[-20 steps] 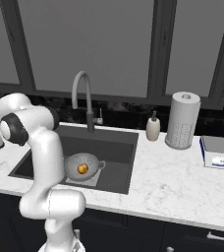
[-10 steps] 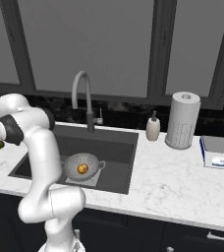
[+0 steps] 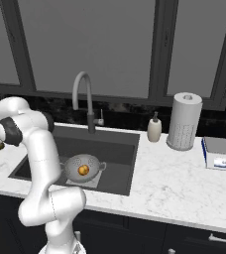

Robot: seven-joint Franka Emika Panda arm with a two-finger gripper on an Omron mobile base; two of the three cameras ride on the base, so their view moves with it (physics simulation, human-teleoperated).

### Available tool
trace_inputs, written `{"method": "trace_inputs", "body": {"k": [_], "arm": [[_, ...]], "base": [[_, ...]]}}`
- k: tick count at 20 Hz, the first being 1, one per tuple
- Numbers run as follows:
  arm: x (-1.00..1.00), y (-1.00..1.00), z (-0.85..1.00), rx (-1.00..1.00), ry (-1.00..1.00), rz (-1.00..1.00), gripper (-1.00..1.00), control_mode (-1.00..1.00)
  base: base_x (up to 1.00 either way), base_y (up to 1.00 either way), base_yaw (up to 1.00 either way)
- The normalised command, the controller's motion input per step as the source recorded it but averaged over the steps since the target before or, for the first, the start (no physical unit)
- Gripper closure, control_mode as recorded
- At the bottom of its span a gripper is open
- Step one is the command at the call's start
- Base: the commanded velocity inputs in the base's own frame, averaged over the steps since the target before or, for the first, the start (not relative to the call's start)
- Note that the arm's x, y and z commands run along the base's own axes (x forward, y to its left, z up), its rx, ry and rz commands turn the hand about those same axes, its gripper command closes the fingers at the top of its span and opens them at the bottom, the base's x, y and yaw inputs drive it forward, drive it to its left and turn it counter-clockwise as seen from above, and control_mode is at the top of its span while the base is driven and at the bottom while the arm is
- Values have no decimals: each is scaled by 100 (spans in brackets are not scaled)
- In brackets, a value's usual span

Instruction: Put the colander in the sink, put the peach, mango in the colander, and turn on the sink faucet and pour water over the colander.

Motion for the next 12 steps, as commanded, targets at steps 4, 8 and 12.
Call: {"method": "trace_inputs", "body": {"k": [4, 8, 12], "arm": [[22, 9, -28, 0, 6, -4, -100, -100], [0, 4, -7, 0, 6, -2, -100, -100], [0, 2, -16, 0, 8, -2, -100, -100]], "base": [[0, 0, 0], [0, 0, 0], [0, 0, 0]]}}
